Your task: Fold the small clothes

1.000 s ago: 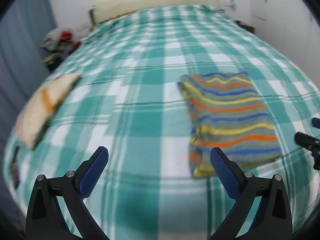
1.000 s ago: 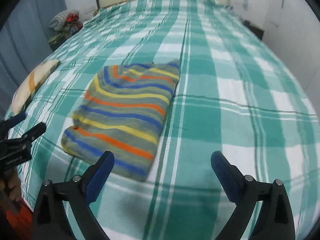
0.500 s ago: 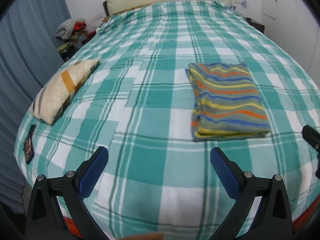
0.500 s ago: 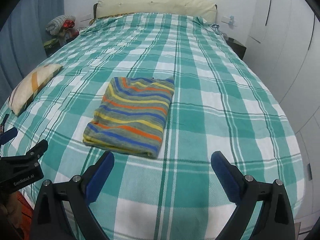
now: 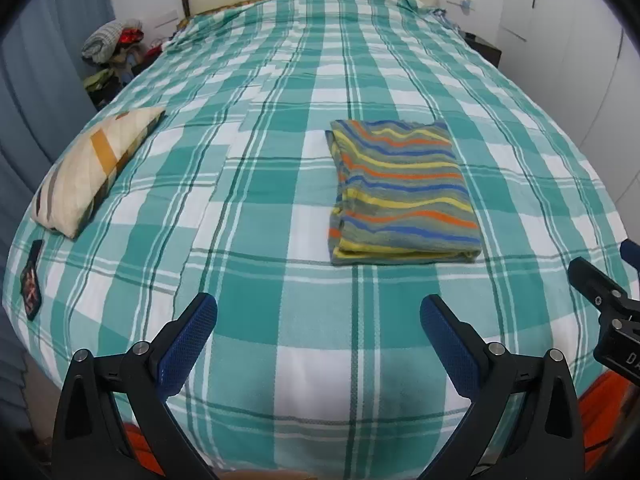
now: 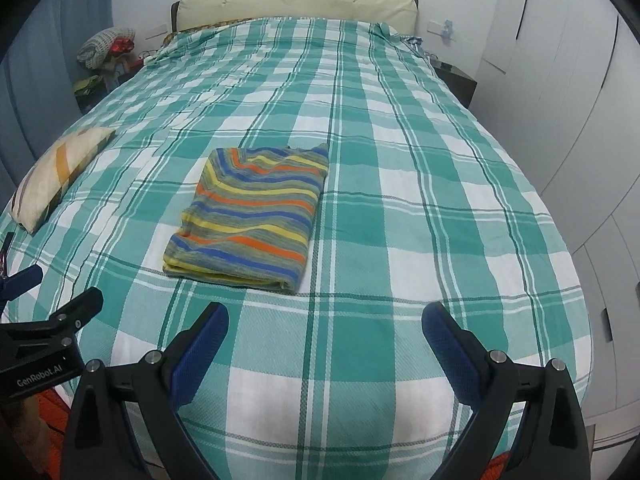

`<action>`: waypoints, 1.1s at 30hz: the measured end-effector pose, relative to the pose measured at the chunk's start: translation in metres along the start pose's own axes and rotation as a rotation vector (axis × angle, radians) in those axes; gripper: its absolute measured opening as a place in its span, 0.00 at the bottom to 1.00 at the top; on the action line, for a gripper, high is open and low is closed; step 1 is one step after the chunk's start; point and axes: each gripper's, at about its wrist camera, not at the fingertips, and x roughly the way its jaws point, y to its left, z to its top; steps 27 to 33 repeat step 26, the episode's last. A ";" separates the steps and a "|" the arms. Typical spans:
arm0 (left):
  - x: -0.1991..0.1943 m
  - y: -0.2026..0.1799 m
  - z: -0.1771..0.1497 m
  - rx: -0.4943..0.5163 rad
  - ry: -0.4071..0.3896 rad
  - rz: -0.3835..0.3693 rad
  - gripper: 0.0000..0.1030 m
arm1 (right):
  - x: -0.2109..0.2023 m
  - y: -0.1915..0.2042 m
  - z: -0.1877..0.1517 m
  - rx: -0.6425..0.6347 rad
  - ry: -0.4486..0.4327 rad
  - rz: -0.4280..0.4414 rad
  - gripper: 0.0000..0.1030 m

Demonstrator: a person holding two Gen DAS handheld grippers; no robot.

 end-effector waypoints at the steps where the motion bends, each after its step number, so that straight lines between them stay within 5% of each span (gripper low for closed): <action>1: 0.000 0.000 0.000 0.000 0.000 0.000 0.99 | 0.000 0.000 0.000 -0.002 -0.001 -0.001 0.94; 33: -0.016 0.001 -0.001 0.005 -0.049 -0.031 0.99 | -0.007 -0.006 -0.006 0.001 -0.001 -0.012 0.94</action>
